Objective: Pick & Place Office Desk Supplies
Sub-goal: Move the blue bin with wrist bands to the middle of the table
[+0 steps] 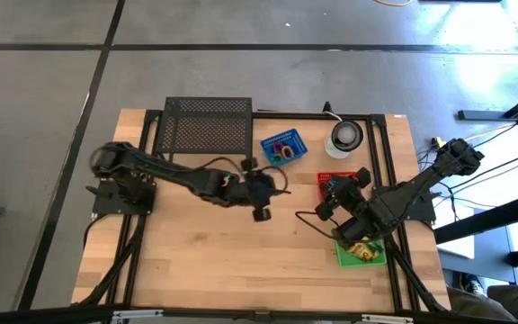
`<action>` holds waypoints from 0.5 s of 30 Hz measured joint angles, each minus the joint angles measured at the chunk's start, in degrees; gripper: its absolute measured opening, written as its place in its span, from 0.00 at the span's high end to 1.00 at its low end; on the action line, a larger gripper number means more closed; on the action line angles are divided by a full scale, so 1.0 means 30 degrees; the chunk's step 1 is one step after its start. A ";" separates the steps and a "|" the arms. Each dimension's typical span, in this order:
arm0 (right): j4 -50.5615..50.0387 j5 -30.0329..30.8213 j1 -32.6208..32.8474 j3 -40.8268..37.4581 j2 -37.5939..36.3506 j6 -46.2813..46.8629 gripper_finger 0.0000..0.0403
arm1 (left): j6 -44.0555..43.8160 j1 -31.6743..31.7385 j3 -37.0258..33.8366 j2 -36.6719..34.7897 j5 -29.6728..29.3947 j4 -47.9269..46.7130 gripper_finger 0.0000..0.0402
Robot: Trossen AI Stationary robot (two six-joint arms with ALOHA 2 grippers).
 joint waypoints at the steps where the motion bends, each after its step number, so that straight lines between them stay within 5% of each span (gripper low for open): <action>1: 0.0210 -0.0070 -0.0306 0.0000 0.0168 -0.0005 0.55 | -0.0530 -0.0367 0.0114 -0.0387 -0.0629 -0.0831 0.59; 10: 0.4724 -0.5123 -0.5268 -0.0007 0.1095 -0.4570 0.55 | -0.6117 -0.3143 0.0076 -0.3170 -0.2229 -0.6036 0.62; 15: 0.9929 -0.9275 -0.8051 -0.0007 0.1102 -1.2489 0.55 | -0.7789 -0.4522 0.0061 -0.3721 -0.3483 -0.7790 0.62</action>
